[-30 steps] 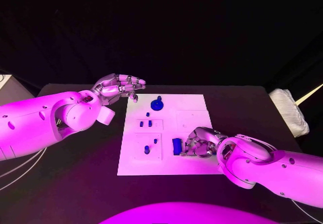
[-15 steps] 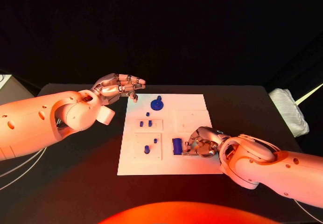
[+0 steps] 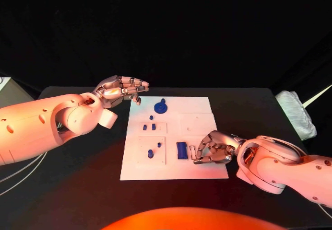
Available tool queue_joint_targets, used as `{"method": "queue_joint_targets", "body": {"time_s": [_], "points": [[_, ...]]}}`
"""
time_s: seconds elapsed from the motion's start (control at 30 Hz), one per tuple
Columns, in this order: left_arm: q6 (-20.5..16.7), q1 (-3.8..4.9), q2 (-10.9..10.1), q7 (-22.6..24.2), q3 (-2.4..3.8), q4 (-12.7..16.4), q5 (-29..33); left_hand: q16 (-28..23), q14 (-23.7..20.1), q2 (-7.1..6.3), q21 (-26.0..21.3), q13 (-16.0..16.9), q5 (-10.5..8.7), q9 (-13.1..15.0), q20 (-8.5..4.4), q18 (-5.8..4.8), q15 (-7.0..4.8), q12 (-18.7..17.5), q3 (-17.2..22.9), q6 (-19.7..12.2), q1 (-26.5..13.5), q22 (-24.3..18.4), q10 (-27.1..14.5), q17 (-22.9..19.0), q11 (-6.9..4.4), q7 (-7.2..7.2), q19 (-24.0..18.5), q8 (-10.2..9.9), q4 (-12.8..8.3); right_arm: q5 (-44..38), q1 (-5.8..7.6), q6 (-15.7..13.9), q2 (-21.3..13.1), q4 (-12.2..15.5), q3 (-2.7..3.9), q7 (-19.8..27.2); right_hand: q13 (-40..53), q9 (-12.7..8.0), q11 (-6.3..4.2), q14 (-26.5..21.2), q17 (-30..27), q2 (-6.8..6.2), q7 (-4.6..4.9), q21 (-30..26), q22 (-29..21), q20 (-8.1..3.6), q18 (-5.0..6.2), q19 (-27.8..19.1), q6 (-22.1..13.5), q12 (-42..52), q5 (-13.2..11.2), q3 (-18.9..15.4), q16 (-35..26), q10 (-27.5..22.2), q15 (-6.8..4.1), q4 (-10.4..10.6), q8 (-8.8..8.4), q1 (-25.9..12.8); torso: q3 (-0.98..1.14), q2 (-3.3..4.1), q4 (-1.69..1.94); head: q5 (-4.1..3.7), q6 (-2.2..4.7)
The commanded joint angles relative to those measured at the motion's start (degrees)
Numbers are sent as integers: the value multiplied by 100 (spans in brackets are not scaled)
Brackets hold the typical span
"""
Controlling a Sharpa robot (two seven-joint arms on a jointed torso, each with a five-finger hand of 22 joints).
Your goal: Assemble the parts on the task board
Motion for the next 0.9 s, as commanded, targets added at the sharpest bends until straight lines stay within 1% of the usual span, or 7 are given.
{"method": "queue_joint_targets", "body": {"time_s": [0.03,0.3,0.37,0.47,0.63,0.8,0.9], "points": [[75,-1,3,31,3,10,22,39,-32,38,-35,-8,19,-8,-5,41,1,25,30,-34,24,-7,-37,-5,-14,76,41,2,6,53,41,-173,-159,79,1,245,897,-54,75,564,1367,40,37,8,1405,58,-25,517,-107,50,103,97,27,123,71,-5,-103,127,5,-5,-12,-9,1],[78,-1,5,47,3,27,22,40,-33,34,-34,-10,16,-8,-5,40,2,31,32,-36,25,-6,-38,-7,-12,78,43,5,5,-255,213,-1049,-706,6,-3,127,788,-103,107,522,1197,-25,71,-188,1333,89,17,457,-115,-176,235,165,-63,20,96,0,-188,212,-8,-6,-3,-98,30],[83,-1,-1,59,3,44,22,41,-34,27,-35,-11,11,-8,-3,39,4,37,25,-37,12,-6,-35,-8,-10,81,43,8,12,-293,217,-1205,-790,-58,-17,85,761,-115,113,511,1160,-44,79,-244,1312,95,28,440,-123,-232,242,174,-85,-7,102,5,-211,211,-11,-4,-5,-110,33],[85,-1,-11,77,3,62,22,41,-35,22,-36,-11,8,-9,-2,38,6,42,20,-38,2,-7,-32,-9,-10,81,43,9,18,-360,159,-1346,-860,-92,-30,34,762,-124,119,514,1173,-62,86,-239,1314,100,26,441,-125,-229,247,171,-80,-6,107,18,-227,184,2,10,-11,-133,39],[90,-2,-15,89,3,69,22,41,-35,22,-36,-11,8,-9,-2,38,6,42,20,-38,2,-7,-32,-9,-10,81,43,9,18,-504,74,-1370,-908,-105,-42,-143,756,-132,123,511,1163,-83,86,-243,1313,109,27,441,-94,-241,248,162,-87,-8,113,33,-240,75,19,3,-16,-155,25],[95,-2,-19,90,3,74,22,41,-35,22,-36,-11,8,-9,-2,38,6,42,20,-38,2,-7,-32,-9,-10,81,43,9,18,-691,16,-1251,-922,-100,-56,-419,758,-121,93,516,1177,-142,44,-225,1322,100,23,450,39,-234,206,151,-83,8,91,39,-207,-203,10,1,0,-179,22],[95,-2,-20,91,3,70,22,41,-35,22,-36,-11,8,-9,-2,38,6,42,20,-38,2,-7,-32,-9,-10,81,43,9,18,-817,-61,-1183,-873,-130,-67,-632,757,-105,68,520,1189,-192,14,-209,1329,85,19,457,111,-237,182,164,-78,13,73,43,-172,-374,8,2,-9,-176,19]]}}
